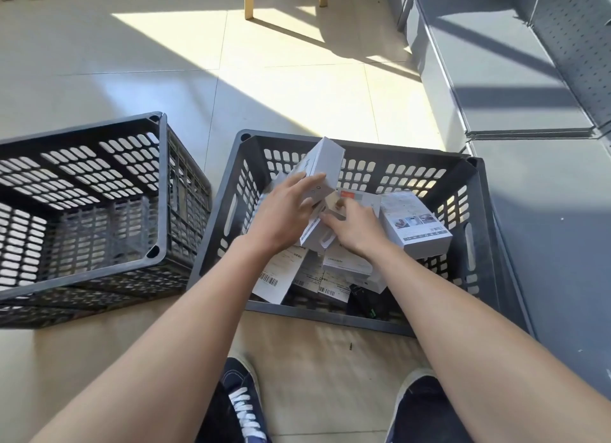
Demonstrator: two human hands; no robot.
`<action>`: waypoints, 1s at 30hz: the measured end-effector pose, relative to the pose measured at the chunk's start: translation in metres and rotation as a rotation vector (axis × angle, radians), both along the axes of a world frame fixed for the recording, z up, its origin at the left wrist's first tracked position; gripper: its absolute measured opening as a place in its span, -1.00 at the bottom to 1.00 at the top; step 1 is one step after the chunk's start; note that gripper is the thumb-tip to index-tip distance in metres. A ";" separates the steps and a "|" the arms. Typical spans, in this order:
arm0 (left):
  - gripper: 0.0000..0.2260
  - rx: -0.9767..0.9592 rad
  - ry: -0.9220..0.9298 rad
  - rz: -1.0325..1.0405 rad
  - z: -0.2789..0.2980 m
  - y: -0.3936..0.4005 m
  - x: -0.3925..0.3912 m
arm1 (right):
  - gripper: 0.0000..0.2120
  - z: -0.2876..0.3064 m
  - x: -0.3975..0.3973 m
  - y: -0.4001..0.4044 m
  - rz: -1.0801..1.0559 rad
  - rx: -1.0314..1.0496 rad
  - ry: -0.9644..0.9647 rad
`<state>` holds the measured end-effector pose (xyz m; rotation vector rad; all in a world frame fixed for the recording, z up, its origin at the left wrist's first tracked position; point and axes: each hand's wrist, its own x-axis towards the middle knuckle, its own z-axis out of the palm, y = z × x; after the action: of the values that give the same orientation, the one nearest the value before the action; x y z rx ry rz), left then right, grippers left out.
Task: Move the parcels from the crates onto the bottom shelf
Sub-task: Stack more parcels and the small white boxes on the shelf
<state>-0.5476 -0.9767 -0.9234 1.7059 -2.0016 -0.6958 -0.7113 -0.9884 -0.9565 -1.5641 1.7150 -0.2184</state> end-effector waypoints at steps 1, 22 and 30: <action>-0.54 -0.008 0.012 0.006 0.000 0.004 0.001 | -0.54 0.001 0.000 0.001 0.000 -0.003 0.002; -0.49 -0.142 -0.271 -0.193 -0.035 0.079 0.045 | -0.72 0.034 -0.067 0.041 -0.201 -0.238 -0.170; -0.60 0.025 -0.232 -0.034 -0.037 0.083 0.041 | -0.57 0.031 -0.071 0.056 -0.256 -0.199 -0.253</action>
<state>-0.5070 -0.8939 -0.9606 1.8439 -2.1890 -0.5579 -0.7828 -0.9329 -0.9258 -1.3822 1.7265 -0.7052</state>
